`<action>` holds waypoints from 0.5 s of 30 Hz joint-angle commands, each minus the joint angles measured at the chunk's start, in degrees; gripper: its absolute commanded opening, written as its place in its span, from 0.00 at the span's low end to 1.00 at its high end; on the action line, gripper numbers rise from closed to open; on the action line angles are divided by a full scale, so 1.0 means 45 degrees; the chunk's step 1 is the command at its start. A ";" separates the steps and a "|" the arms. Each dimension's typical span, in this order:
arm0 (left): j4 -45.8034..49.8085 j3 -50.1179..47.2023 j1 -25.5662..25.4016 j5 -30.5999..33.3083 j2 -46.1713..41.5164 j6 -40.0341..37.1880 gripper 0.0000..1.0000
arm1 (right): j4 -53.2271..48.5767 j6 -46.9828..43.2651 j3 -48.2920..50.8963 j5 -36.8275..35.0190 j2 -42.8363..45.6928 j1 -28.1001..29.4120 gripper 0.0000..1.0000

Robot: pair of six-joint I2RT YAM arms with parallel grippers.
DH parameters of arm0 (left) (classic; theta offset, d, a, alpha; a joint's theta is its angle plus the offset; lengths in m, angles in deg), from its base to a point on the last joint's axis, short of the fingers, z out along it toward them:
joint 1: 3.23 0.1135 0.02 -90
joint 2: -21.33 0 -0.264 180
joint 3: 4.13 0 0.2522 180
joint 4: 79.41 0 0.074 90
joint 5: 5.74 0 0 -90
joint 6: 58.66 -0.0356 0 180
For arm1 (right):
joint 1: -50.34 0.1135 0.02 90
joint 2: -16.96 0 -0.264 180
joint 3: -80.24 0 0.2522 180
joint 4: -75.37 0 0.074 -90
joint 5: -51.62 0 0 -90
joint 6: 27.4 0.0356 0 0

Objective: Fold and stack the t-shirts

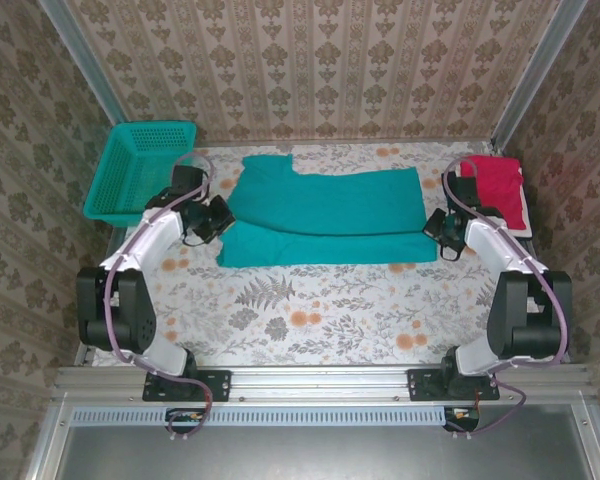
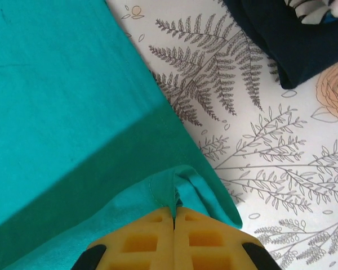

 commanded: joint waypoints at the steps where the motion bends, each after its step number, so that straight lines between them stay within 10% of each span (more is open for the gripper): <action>1: -0.0137 0.0677 0.0138 -0.0019 0.0328 -0.0460 0.00 | 0.0205 -0.0270 -0.0608 -0.0533 -0.0439 -0.0073 0.01; 15: -0.0154 0.1845 0.0345 -0.0117 0.1776 -0.0951 0.00 | 0.0334 -0.0317 -0.1705 -0.0593 -0.2049 -0.0115 0.01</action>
